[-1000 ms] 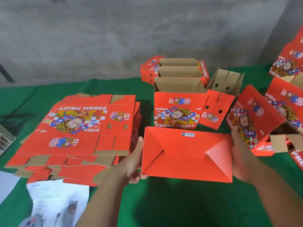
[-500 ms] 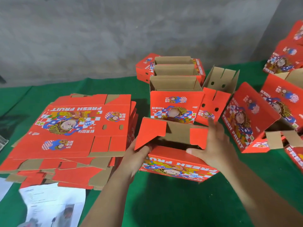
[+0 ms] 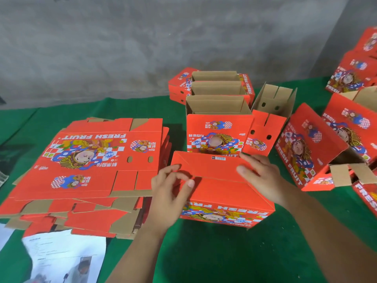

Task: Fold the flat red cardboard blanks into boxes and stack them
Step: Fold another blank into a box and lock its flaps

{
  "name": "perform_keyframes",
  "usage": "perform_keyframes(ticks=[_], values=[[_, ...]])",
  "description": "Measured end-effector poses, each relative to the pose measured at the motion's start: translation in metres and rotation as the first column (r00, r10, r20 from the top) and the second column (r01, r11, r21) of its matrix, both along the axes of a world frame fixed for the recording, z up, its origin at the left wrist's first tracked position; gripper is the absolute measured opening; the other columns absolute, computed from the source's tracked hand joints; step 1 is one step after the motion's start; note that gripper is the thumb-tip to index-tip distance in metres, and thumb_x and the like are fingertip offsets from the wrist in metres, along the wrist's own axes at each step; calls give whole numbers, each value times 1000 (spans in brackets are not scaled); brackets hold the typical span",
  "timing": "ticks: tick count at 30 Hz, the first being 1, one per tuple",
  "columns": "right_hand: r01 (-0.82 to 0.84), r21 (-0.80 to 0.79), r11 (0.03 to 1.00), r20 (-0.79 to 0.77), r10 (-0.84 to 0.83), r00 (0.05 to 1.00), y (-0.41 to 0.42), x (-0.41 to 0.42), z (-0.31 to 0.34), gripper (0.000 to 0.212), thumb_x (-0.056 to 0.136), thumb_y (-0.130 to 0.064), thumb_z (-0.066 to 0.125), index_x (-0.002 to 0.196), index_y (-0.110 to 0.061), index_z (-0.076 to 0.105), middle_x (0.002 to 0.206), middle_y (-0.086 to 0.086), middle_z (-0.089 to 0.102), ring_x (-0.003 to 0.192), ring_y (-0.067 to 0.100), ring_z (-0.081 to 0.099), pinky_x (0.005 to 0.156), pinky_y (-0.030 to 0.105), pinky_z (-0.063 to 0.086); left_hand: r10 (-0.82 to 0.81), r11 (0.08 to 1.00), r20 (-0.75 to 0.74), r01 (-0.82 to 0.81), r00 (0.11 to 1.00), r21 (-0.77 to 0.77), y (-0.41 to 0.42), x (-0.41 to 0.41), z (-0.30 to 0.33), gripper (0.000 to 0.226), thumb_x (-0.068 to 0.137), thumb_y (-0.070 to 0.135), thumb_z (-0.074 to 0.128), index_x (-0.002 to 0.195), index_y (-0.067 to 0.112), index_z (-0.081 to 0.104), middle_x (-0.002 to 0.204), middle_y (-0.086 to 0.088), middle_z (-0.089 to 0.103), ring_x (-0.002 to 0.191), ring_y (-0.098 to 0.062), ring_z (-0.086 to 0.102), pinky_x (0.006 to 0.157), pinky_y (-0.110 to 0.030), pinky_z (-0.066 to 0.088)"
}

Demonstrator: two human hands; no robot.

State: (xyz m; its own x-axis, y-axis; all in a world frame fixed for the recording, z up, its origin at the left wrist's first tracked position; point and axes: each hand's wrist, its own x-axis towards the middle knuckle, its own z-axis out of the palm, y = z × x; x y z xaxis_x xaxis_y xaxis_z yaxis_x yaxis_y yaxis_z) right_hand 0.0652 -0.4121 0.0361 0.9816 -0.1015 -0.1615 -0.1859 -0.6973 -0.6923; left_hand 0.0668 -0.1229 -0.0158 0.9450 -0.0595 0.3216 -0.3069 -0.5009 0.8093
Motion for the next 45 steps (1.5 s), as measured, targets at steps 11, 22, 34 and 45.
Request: perform_keyframes(ticks=[11,22,34,45], values=[[122,-649,751,80,-91,993,29,-1,-22,79,83,-77,57,141,-30,32,136,-1,40,122,31,42,70,42,53,106,904,122,-146,987,401,-3,7,-3,32,94,58,50,103,34,70,124,9,55,109,-24,44,86,-37,31],[552,474,686,-485,-321,814,-9,-11,6,87,76,-96,42,131,-32,63,126,9,71,116,33,66,110,58,44,-398,708,-721,-310,568,-635,-3,10,24,89,74,94,46,138,37,65,130,-6,73,115,-27,73,89,-45,62],[343,752,563,-149,-361,920,-22,-29,-3,53,85,-2,50,120,-36,71,127,7,71,97,23,74,81,42,58,-378,574,-530,-257,759,-778,1,4,45,40,74,7,59,112,19,64,102,-4,76,75,-20,70,62,-30,52],[180,404,897,145,-257,955,-9,-23,-23,38,94,-22,74,112,-52,58,116,-17,70,96,-9,66,78,22,48,60,941,-310,-157,949,-300,-9,10,-4,75,78,13,80,144,22,46,133,-9,63,122,-31,64,102,-58,52]])
